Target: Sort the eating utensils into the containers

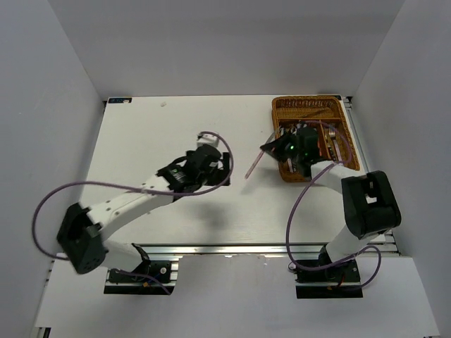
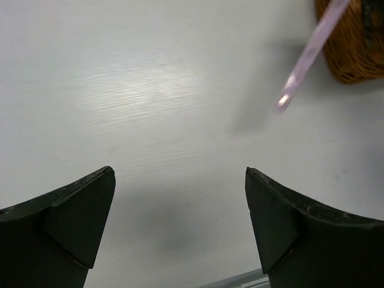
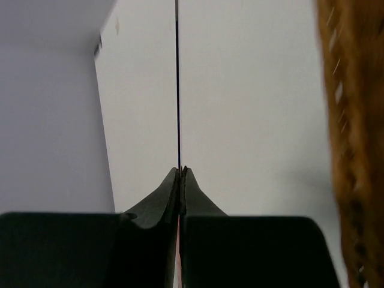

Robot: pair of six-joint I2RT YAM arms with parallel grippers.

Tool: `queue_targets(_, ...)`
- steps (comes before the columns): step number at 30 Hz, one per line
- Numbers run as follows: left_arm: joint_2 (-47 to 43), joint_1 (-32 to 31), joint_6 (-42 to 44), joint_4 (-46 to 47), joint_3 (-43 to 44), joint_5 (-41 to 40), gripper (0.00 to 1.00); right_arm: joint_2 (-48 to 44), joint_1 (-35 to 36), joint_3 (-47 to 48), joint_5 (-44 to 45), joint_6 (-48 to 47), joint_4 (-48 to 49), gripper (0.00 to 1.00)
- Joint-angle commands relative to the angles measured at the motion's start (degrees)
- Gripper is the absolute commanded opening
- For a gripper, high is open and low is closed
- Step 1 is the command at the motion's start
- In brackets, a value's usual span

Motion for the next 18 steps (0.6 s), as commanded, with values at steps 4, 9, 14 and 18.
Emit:
queue_targets(4, -20.56, 0.08, 4.41, -17.46, -3.19, -22.84, 0.98, 5.24, -10.3, 18.69, 15.06, 7.79, -11.89, 0.0)
queue_targets(9, -33.49, 0.0, 4.24, -15.27, -13.28, -24.96, 0.98, 15.25, -15.14, 34.41, 25.53, 15.09, -16.54, 0.0)
queue_targets(14, -36.32, 0.0, 3.45, -13.94, -14.98, -25.65, 0.98, 28.97, -19.8, 52.78, 25.09, 15.72, -23.49, 0.0)
queue_targets(18, -34.13, 0.08, 3.7, -13.42, -15.24, -24.52, 0.98, 34.24, -20.68, 61.4, 27.92, 11.59, -23.85, 0.0)
